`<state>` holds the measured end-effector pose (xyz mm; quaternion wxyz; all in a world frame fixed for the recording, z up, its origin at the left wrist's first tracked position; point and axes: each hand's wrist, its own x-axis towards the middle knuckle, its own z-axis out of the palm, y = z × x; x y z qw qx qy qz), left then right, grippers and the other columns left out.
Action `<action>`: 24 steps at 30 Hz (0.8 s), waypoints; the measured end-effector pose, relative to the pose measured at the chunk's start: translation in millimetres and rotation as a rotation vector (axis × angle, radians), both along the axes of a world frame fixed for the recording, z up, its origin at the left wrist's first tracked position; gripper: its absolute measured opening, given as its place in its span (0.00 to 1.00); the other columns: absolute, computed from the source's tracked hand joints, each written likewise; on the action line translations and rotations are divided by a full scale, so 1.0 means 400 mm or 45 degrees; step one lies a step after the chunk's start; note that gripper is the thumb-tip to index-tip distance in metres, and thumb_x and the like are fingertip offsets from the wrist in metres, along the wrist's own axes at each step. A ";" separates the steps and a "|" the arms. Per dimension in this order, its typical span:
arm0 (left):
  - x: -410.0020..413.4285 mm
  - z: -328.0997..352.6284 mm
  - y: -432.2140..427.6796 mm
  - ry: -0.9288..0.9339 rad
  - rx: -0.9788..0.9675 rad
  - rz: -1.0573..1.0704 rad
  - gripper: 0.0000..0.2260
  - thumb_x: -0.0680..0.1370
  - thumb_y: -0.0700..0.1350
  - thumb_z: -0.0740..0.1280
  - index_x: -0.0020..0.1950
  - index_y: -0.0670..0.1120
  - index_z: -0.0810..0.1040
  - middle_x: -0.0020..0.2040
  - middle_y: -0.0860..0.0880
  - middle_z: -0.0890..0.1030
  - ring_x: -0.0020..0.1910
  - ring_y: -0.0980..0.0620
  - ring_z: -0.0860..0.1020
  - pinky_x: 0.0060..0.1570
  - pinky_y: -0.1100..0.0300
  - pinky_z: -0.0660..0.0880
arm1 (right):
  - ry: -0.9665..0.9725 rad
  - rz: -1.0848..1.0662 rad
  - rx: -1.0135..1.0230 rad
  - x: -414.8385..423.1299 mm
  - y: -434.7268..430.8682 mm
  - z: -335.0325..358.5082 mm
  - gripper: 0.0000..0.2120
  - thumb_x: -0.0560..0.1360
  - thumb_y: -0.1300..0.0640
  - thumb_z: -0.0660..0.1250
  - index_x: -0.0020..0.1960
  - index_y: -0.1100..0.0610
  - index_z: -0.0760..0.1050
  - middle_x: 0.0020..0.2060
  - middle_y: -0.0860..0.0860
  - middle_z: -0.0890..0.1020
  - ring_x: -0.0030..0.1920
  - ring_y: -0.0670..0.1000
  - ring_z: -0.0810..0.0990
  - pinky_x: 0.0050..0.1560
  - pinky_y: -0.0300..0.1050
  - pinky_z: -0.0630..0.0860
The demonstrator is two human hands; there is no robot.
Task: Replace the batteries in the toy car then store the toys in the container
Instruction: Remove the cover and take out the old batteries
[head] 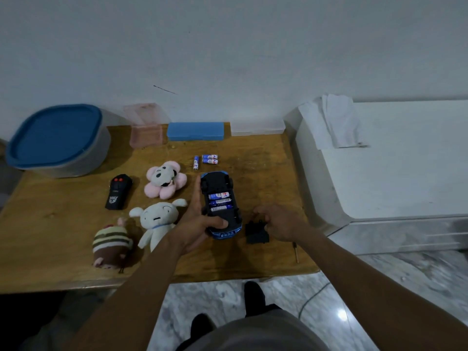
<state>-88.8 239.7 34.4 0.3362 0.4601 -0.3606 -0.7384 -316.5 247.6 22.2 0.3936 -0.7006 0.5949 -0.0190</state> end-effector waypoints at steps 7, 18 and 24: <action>0.004 -0.012 -0.002 0.006 0.054 -0.007 0.56 0.67 0.18 0.63 0.75 0.69 0.50 0.65 0.48 0.77 0.61 0.42 0.79 0.58 0.41 0.76 | 0.057 -0.006 0.013 -0.001 -0.007 -0.024 0.26 0.72 0.70 0.63 0.67 0.53 0.71 0.48 0.46 0.69 0.50 0.47 0.69 0.42 0.35 0.68; 0.031 0.003 -0.003 0.019 0.047 -0.073 0.54 0.68 0.18 0.63 0.75 0.69 0.50 0.67 0.46 0.76 0.61 0.43 0.79 0.58 0.41 0.76 | 0.197 -0.068 0.004 0.021 -0.008 -0.012 0.25 0.70 0.66 0.69 0.62 0.48 0.69 0.57 0.55 0.76 0.53 0.55 0.76 0.50 0.53 0.79; 0.066 -0.003 -0.003 0.047 0.034 -0.125 0.55 0.66 0.18 0.64 0.74 0.69 0.52 0.68 0.45 0.74 0.62 0.41 0.78 0.62 0.37 0.73 | 0.279 -0.177 -0.069 0.030 0.010 0.005 0.21 0.73 0.60 0.69 0.63 0.50 0.69 0.56 0.56 0.76 0.55 0.55 0.76 0.49 0.46 0.74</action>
